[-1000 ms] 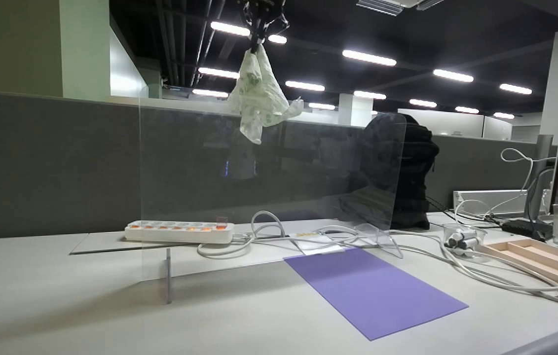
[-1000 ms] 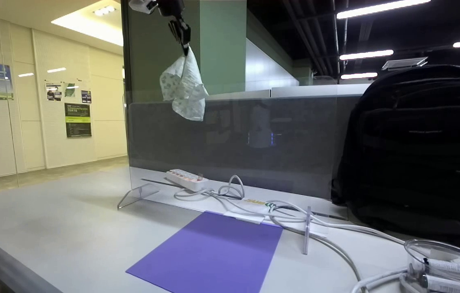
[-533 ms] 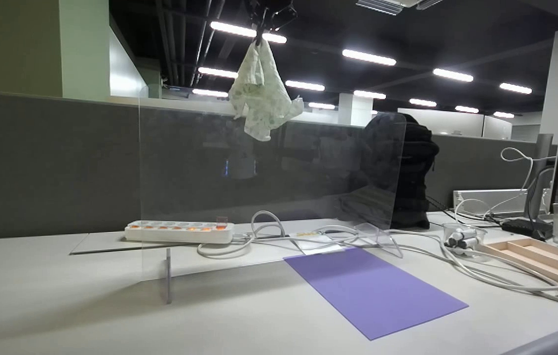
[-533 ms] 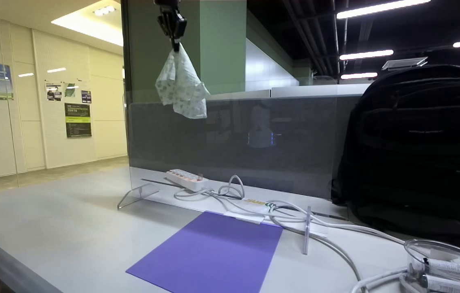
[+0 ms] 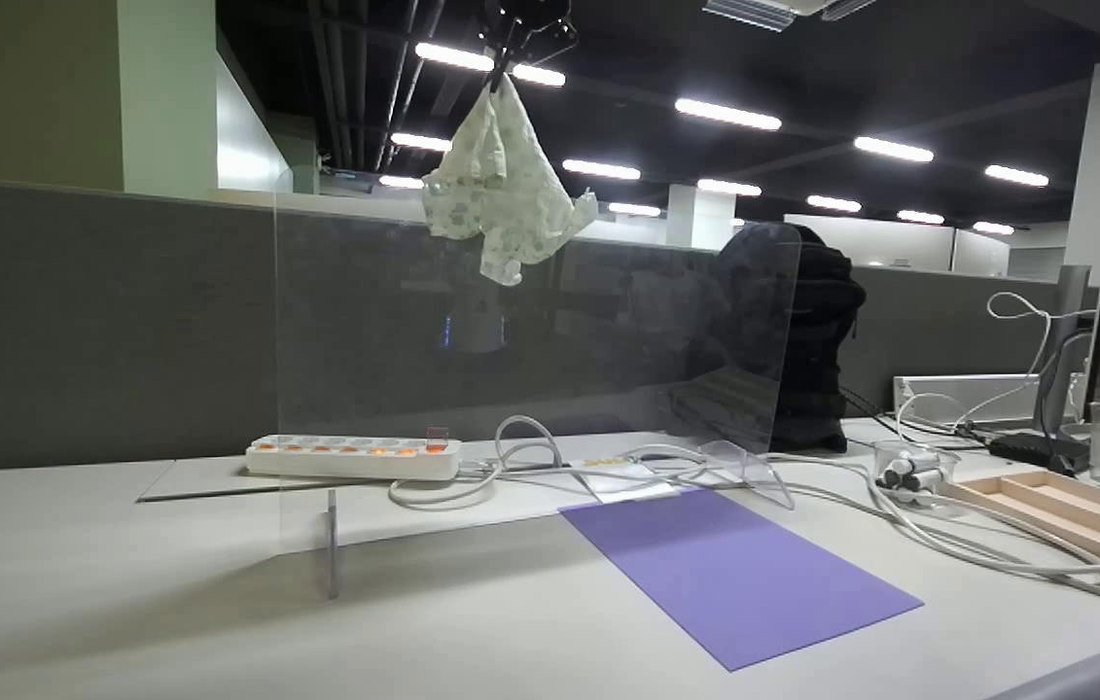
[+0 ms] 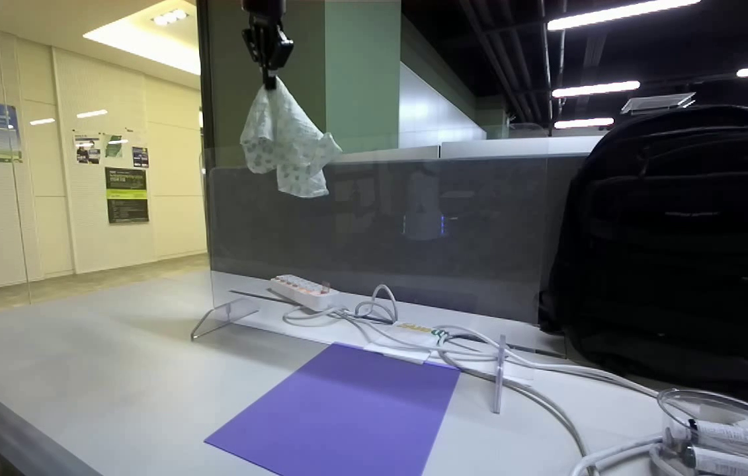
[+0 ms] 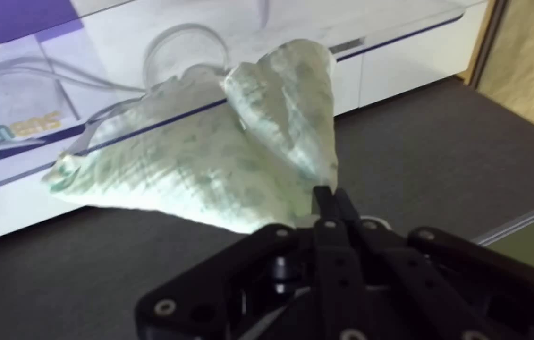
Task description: Pick up the towel from the table and put it on the glass screen.
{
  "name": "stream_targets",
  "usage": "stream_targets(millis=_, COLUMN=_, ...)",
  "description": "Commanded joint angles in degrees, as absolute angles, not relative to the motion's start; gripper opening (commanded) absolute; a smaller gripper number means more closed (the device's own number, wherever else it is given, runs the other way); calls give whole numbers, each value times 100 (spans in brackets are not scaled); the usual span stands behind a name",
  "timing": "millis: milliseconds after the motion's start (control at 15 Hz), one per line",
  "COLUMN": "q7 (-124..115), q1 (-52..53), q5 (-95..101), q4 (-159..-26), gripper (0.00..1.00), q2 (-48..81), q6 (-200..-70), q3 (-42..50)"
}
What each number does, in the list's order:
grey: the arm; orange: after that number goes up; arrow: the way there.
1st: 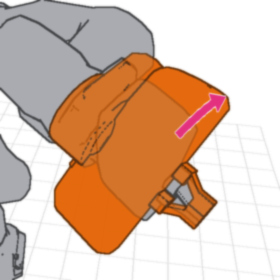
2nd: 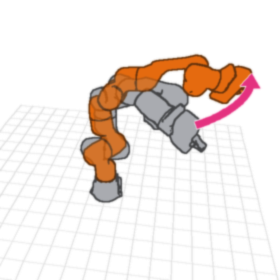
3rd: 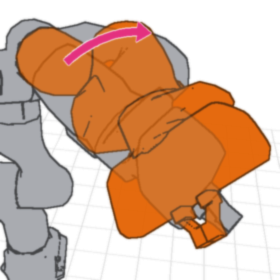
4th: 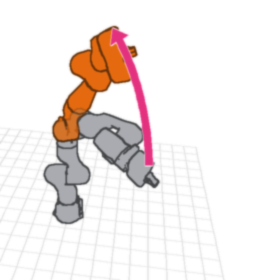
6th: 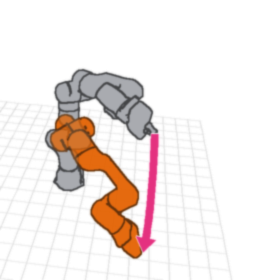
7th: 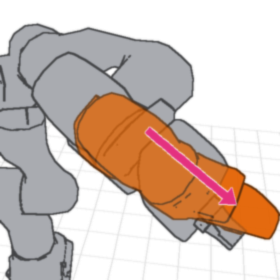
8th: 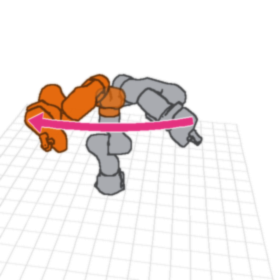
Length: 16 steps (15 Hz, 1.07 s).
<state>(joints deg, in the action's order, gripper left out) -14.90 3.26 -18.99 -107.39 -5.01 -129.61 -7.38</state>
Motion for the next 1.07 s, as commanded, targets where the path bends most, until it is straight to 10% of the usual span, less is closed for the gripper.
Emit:
stream_targets(millis=0, q7=-571, q1=524, q5=-3106, q4=-10588, gripper=0, q2=-572, q6=-12189, q3=-561)
stream_targets(millis=1000, q7=448, q1=190, q5=-4453, q4=-10172, gripper=0, q2=-247, q6=-9604, q3=-47)
